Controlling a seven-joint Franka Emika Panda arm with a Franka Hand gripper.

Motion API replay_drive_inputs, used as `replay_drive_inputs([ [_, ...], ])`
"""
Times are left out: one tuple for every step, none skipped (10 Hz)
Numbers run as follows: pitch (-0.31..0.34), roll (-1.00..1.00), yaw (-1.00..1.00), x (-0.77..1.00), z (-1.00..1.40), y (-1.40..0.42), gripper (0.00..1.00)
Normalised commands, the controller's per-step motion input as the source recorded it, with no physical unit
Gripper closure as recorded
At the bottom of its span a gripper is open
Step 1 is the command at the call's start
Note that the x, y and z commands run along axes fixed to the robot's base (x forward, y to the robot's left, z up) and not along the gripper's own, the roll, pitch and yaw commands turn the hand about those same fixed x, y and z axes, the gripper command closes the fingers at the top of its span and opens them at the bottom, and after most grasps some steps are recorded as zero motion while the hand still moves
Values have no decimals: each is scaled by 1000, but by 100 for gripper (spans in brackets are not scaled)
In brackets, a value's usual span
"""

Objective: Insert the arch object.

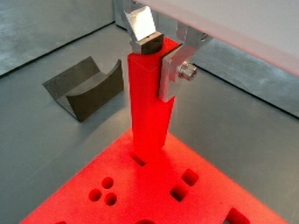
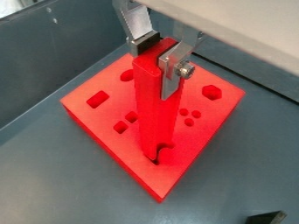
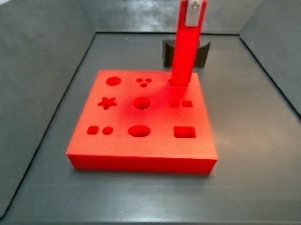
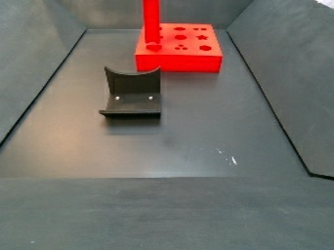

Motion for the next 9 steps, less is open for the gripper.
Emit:
replay_drive_inputs([
  [-3, 0, 0, 0, -180, 134, 100],
  [-14, 0, 0, 0, -191, 131, 100],
  [-9, 0, 0, 29, -183, 137, 100],
  [0, 0, 26, 97, -111, 0, 100],
  [0, 0, 80, 109, -74, -14, 100],
  [0, 0, 163, 71, -29, -74, 100],
  [0, 0, 166, 69, -46, -77, 100],
  [0, 0, 154, 9, -103, 0, 100],
  [0, 0, 166, 0, -89, -6, 100],
])
